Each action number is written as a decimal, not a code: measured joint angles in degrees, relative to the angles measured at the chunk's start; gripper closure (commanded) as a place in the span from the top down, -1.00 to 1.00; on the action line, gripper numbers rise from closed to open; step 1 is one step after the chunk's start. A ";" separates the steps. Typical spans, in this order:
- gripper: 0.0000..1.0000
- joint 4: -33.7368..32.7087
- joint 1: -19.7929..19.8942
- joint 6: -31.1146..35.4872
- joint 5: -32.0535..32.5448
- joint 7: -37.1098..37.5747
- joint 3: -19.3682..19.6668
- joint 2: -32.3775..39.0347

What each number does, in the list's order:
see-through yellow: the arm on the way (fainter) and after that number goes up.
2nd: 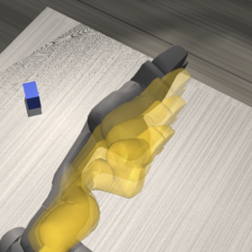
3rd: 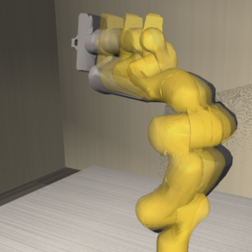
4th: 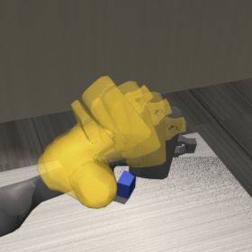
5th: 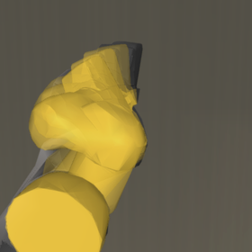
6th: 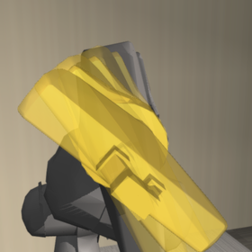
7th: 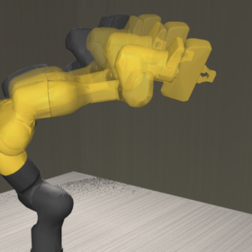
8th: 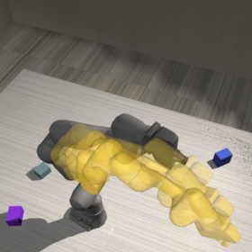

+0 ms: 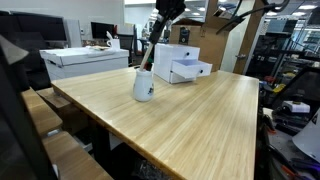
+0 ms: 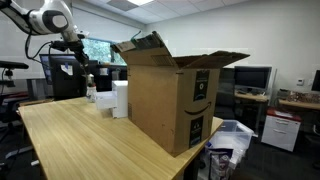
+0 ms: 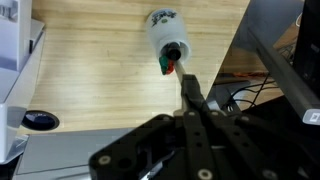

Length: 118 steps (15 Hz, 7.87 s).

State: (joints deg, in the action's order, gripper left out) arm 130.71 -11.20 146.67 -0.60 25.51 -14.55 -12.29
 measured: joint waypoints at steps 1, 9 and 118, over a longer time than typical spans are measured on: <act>-0.93 -0.21 0.35 0.00 0.21 0.00 0.00 -0.46; -0.93 -0.70 2.43 0.03 0.98 0.00 -0.01 -3.35; 1.00 21.79 30.61 8.73 21.94 42.71 -6.87 -14.59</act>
State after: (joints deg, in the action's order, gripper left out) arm 152.50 19.41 155.40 21.34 68.21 -21.42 -26.88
